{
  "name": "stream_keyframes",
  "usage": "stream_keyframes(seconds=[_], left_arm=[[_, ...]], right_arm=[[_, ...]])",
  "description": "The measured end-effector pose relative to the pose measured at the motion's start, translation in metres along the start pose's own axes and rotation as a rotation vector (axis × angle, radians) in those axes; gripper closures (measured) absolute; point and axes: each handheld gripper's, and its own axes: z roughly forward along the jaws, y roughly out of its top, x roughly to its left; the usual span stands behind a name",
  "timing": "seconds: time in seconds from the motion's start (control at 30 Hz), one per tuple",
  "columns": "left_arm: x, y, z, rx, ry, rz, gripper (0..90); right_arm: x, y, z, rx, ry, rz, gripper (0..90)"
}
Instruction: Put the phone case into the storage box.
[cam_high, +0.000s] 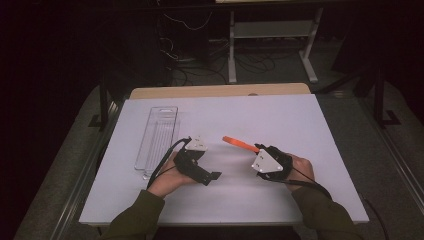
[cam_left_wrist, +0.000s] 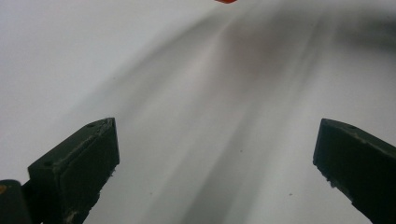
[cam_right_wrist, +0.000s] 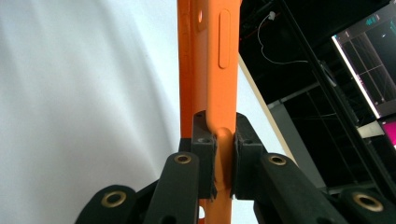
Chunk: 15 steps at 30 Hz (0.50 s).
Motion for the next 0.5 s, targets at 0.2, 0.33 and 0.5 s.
stream_keyframes(seconds=[0.2, 0.33, 0.5], left_arm=[[0.0020, 0.0000, -0.0008, 0.004, -0.001, 0.004, 0.0], [0.0022, 0.0000, -0.0009, -0.001, 0.002, 0.003, 0.0], [0.0025, -0.0001, -0.0002, -0.003, -0.004, 0.002, 0.0]], right_arm=[[-0.0019, -0.0008, 0.0018, 0.014, 0.031, 0.033, 80.6], [-0.0037, -0.0021, 0.0040, 0.025, 0.046, 0.058, 80.6], [-0.0057, -0.0026, 0.0044, 0.023, 0.063, 0.094, 80.6]])
